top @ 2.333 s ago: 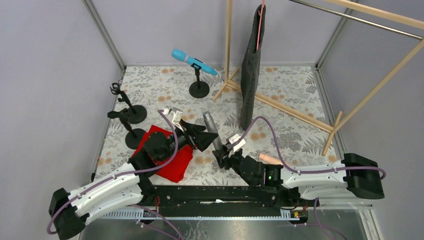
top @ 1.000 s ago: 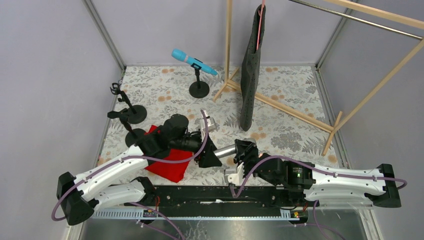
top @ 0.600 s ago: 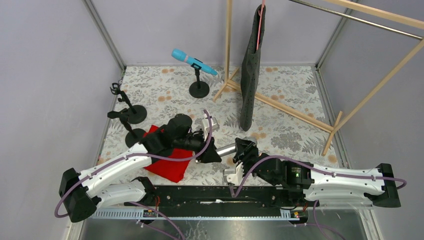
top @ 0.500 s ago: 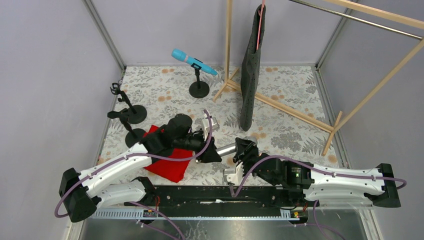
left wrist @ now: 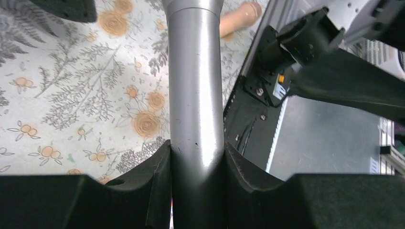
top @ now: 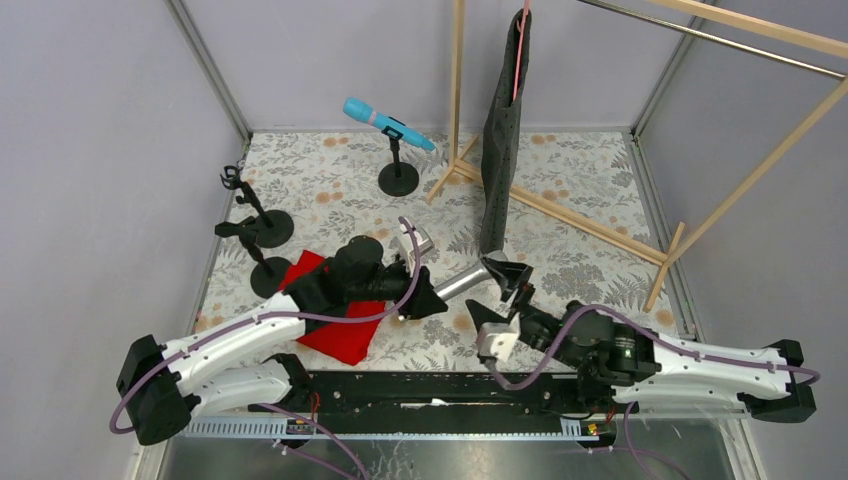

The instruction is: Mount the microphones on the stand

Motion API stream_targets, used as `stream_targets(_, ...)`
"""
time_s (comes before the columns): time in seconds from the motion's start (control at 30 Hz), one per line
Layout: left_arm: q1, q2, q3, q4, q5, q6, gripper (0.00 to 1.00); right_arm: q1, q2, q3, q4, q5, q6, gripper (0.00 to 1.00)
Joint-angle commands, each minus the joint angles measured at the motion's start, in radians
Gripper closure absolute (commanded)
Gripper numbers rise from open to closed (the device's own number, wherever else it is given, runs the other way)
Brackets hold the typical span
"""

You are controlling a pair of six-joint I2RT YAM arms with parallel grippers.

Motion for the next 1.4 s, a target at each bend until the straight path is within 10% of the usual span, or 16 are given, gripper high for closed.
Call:
stream_targets(0.0, -0.001, -0.047, -0.016, 0.182, -0.12, -0.047, 1.0, -0.003, -0.091, -0.035, 0.259, -0.06, 0.263, 0.05)
stream_targets(0.33, -0.001, -0.181, -0.206, 0.589, -0.341, -0.135, 1.0, -0.003, -0.114, -0.27, 1.035, 0.268, 0.945, 0.16)
stream_targets(0.77, -0.001, -0.196, -0.299, 0.792, -0.319, -0.153, 1.0, -0.004, 0.157, -0.167, 0.905, 0.67, 1.68, 0.21)
stream_targets(1.1, -0.001, -0.165, -0.315, 0.814, -0.258, -0.168, 1.0, -0.035, 0.275, -0.153, 1.062, 0.543, 1.632, 0.22)
stream_targets(1.37, -0.002, -0.122, -0.285, 0.773, -0.137, -0.138, 1.0, -0.264, 0.33, -0.183, 0.968, 0.317, 1.973, 0.24)
